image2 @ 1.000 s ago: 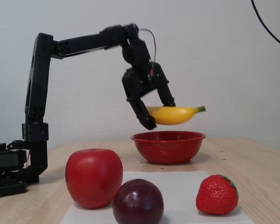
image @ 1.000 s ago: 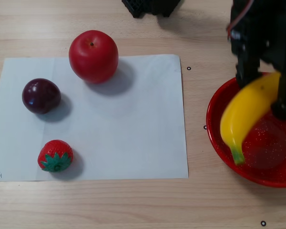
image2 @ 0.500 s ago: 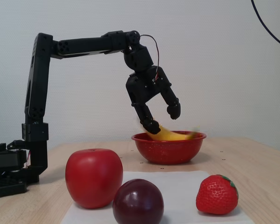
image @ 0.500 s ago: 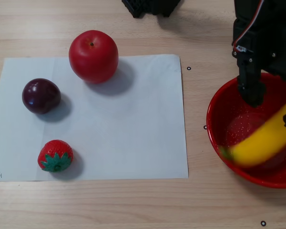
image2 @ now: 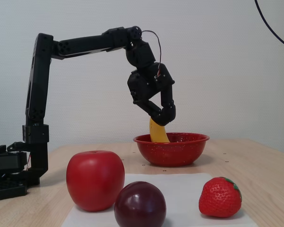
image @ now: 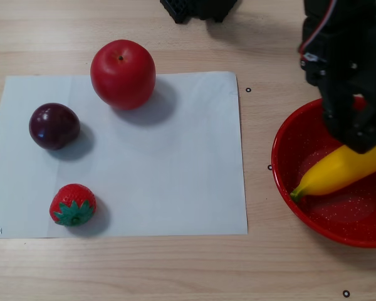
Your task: Grasp the banana and put it in the red bowl.
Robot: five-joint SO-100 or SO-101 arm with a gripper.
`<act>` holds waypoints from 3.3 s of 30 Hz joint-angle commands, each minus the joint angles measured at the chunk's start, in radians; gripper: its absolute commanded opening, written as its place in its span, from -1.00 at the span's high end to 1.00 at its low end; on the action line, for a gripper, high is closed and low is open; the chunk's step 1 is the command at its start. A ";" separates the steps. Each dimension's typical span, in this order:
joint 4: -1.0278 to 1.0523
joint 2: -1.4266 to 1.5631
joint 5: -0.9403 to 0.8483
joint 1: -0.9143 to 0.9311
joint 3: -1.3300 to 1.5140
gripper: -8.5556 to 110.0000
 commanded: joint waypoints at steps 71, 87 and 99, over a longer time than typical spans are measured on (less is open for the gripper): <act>-0.739 1.703 0.074 -0.451 1.985 0.85; -0.253 1.804 -0.002 -0.485 1.987 0.85; -0.230 1.802 -0.043 -0.486 1.987 0.85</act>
